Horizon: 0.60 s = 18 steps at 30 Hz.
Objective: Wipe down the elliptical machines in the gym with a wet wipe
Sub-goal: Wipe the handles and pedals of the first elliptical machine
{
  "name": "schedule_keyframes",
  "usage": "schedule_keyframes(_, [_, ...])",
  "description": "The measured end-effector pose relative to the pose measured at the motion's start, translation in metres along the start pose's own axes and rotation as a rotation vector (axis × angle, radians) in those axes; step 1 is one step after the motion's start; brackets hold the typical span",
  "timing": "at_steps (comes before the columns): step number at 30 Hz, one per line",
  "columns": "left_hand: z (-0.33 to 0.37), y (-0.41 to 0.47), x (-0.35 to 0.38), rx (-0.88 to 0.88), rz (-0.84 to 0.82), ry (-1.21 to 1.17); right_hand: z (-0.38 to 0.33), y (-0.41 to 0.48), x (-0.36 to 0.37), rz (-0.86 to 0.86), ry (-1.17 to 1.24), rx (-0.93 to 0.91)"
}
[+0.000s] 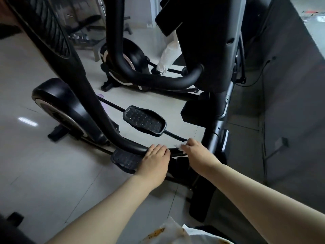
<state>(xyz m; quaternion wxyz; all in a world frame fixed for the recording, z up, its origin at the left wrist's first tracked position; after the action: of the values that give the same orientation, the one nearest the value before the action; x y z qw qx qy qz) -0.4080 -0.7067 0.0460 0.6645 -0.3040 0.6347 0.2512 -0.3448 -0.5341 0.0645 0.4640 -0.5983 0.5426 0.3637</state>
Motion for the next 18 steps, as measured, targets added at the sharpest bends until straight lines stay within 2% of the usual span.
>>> schedule_keyframes(4, [0.009,0.003,-0.001,-0.032,0.016,-0.134,0.010,-0.004,-0.009,0.030,-0.180,0.119])
schedule_keyframes(9, [0.024,0.015,-0.008,-0.073,-0.021,-0.303,-0.006,0.002,0.005,-0.024,0.065,-0.107])
schedule_keyframes(14, [0.034,0.026,-0.015,-0.149,-0.022,-0.423,0.031,0.006,-0.010,-0.023,-0.125,0.006])
schedule_keyframes(17, [0.039,0.032,-0.033,-0.187,0.028,-0.593,0.030,0.012,-0.030,-0.111,0.034,-0.033])
schedule_keyframes(18, [0.040,0.036,-0.042,-0.185,0.069,-0.634,0.029,0.015,-0.043,-0.065,0.104,-0.036])
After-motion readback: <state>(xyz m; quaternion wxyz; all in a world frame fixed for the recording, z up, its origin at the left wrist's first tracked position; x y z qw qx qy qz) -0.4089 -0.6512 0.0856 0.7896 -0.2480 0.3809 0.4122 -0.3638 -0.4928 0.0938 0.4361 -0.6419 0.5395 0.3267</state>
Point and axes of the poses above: each hand's wrist, its own y-axis towards the middle knuckle, its own x-axis out of the palm, z = x × y, the point moved 1 cm from there along y, towards the middle knuckle, and after that the axes turned 5 degrees about -x, right-handed, at the moved point
